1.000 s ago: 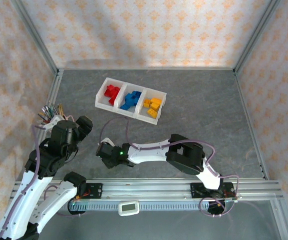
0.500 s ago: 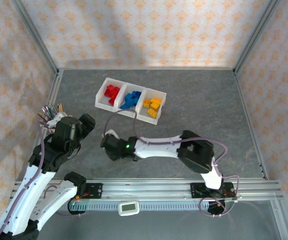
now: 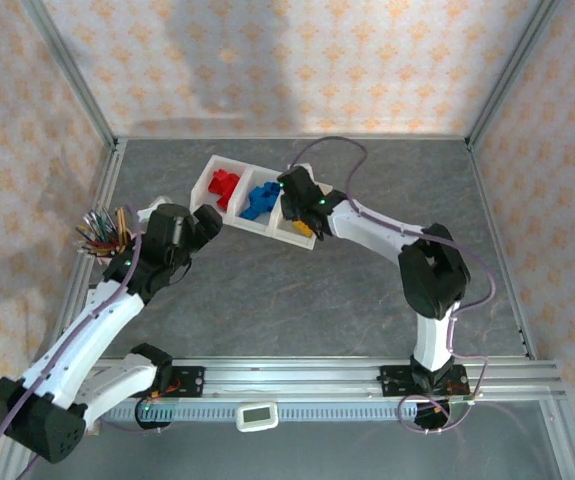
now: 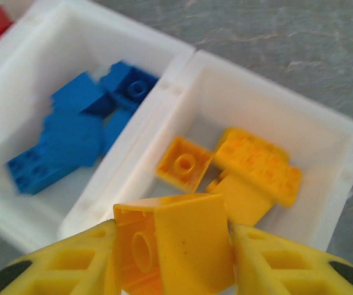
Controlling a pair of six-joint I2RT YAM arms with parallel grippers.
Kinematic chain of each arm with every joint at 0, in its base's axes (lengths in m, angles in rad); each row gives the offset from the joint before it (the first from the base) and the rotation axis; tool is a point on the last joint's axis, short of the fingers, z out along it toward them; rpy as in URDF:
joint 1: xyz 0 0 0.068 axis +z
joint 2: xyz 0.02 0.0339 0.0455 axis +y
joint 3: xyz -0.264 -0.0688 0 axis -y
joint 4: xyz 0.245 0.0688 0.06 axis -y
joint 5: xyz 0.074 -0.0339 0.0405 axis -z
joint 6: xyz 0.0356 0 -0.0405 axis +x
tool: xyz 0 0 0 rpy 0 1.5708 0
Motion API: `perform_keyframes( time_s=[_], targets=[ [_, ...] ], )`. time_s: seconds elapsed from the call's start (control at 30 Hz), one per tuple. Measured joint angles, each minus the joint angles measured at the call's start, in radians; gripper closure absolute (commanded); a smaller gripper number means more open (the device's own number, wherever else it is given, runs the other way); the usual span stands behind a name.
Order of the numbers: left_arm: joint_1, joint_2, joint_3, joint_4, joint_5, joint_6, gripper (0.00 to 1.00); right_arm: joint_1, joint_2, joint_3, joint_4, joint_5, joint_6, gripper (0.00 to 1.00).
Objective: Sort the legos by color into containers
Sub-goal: Place the lego in the container, then reset both arms
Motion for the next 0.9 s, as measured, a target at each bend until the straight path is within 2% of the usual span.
perform_keyframes(
  time_s=[0.07, 0.2, 0.33, 0.4, 0.5, 0.63, 0.73, 0.8, 0.9],
  targets=[
    [0.000, 0.032, -0.007, 0.034, 0.000, 0.014, 0.00, -0.019, 0.053, 0.048, -0.005, 0.014, -0.022, 0.35],
    [0.013, 0.061, -0.010, 0.086, -0.018, 0.058, 0.01, -0.025, 0.084, 0.081, -0.015, 0.034, -0.050, 0.17],
    [0.030, 0.078, -0.014, 0.138, -0.116, 0.136, 0.00, -0.028, 0.032, 0.079, -0.028, 0.064, -0.060, 0.00],
    [0.049, 0.082, -0.039, 0.195, -0.178, 0.188, 0.00, -0.043, -0.040, 0.040, -0.016, 0.090, -0.053, 0.00],
    [0.090, 0.088, -0.111, 0.298, -0.262, 0.292, 0.00, -0.124, -0.251, -0.136, 0.049, 0.136, -0.028, 0.00],
    [0.141, 0.108, -0.263, 0.519, -0.364, 0.468, 0.00, -0.384, -0.510, -0.461, 0.247, 0.238, 0.001, 0.00],
    [0.205, 0.165, -0.373, 0.695, -0.380, 0.568, 0.00, -0.561, -0.546, -0.697, 0.435, 0.286, 0.001, 0.00],
    [0.246, 0.208, -0.432, 0.812, -0.377, 0.620, 0.00, -0.612, -0.526, -0.848, 0.561, 0.277, -0.010, 0.00],
    [0.271, 0.265, -0.519, 1.031, -0.356, 0.698, 0.00, -0.629, -0.472, -1.024, 0.753, 0.231, -0.042, 0.00]
  ],
)
